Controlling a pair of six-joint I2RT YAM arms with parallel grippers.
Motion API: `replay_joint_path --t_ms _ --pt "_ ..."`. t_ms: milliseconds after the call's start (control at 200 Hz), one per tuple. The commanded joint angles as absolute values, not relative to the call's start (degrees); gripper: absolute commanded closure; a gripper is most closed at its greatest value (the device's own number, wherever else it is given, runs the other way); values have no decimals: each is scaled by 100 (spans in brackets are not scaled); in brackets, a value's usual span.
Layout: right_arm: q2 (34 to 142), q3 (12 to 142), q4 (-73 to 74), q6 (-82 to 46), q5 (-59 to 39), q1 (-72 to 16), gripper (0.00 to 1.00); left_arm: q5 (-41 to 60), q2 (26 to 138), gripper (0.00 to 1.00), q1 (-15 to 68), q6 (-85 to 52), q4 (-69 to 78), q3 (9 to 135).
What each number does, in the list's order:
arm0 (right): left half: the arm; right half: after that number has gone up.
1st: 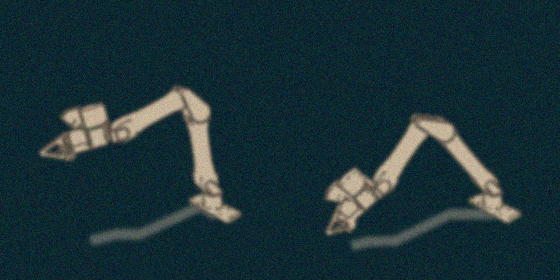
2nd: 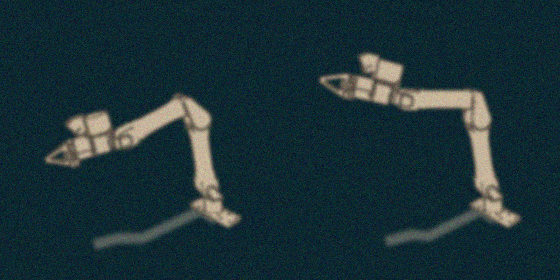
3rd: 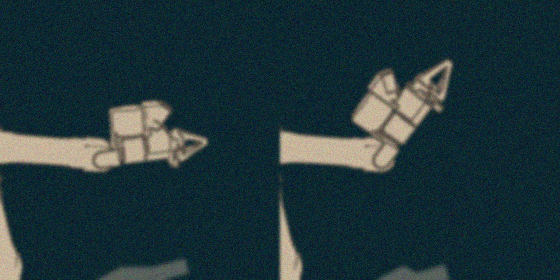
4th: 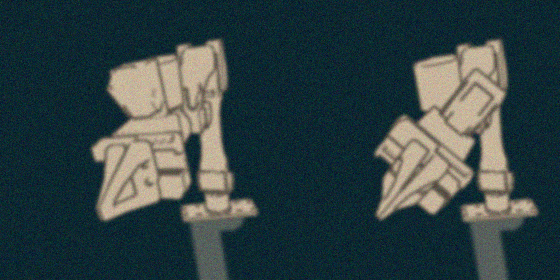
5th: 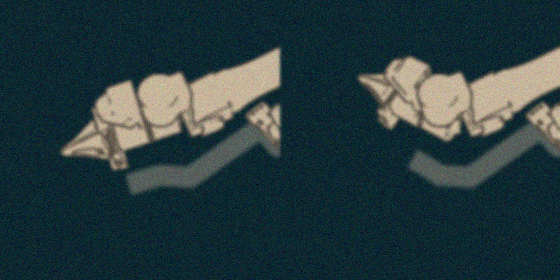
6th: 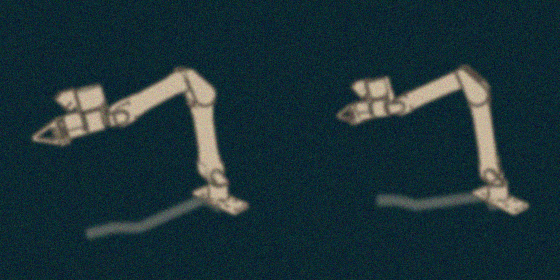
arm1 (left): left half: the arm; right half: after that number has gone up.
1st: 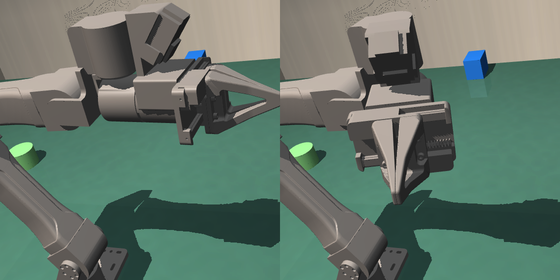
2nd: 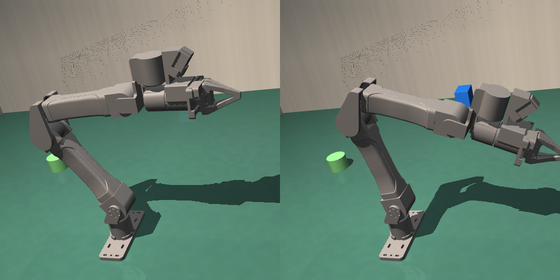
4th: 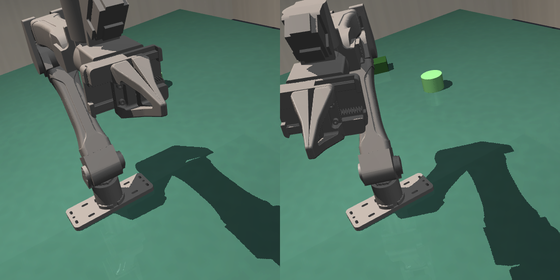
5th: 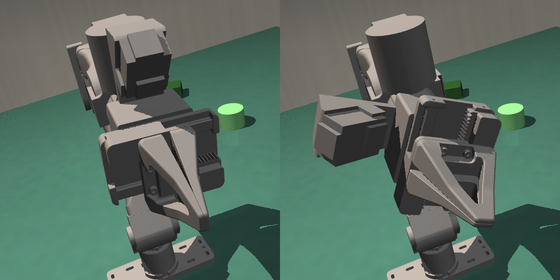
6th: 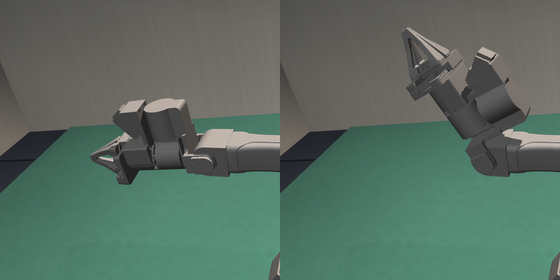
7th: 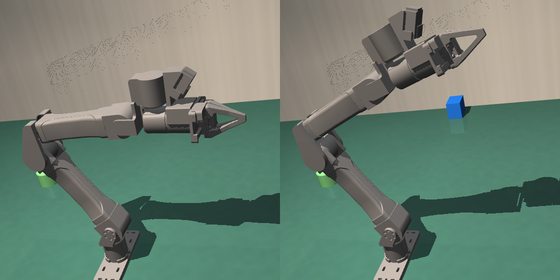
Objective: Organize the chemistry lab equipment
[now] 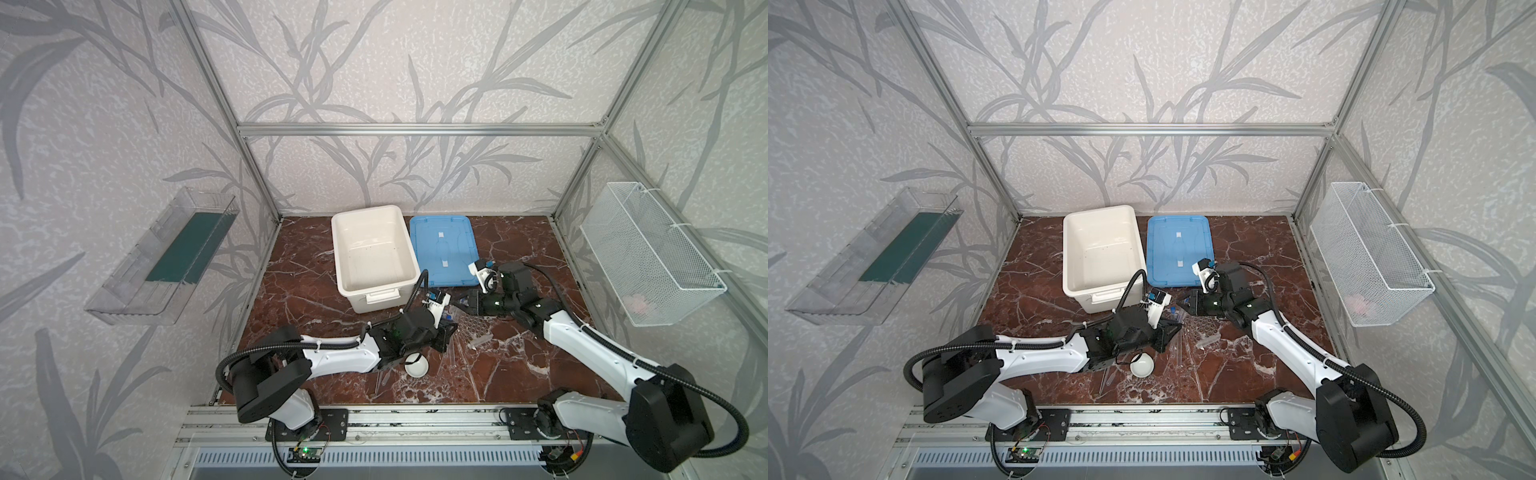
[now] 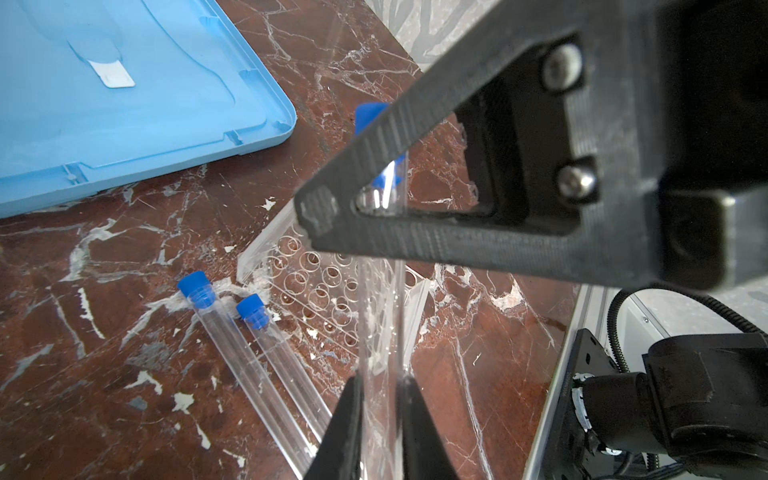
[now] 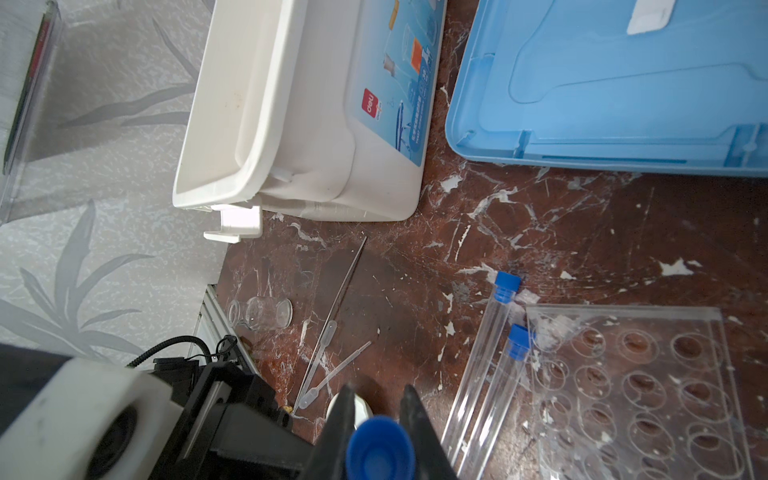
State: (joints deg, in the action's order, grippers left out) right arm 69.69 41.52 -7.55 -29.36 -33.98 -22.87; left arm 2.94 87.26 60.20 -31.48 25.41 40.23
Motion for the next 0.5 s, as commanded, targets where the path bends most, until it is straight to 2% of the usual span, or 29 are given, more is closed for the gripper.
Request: replay_joint_path --t_ms 0,175,215,275,380,405,445,495 --pt "6879 4232 -782 -2882 -3384 -2259 83 281 8784 82 6037 -3116 2714 3981" --pt "6884 4228 -775 -2892 -3363 -2259 83 271 8813 82 6038 -3120 2699 4007" --pt "6873 4229 -781 -2877 -3334 -2258 83 268 8815 78 6036 -3120 2699 4008" --pt "6826 4230 -798 -2834 -3260 -2259 83 273 8807 63 6038 -3154 2707 4008" --pt "6624 4266 -884 -2599 -2948 -2259 84 261 8657 14 6029 -3424 2686 4070" --pt "6537 4276 -908 -2505 -2818 -2259 84 238 8589 6 6022 -3495 2609 4121" --pt "6388 4291 -951 -2356 -2591 -2259 83 184 8478 1 6028 -3624 2398 4254" --pt "6197 4314 -997 -2127 -2282 -2259 83 16 8365 1 6023 -3762 1964 4500"
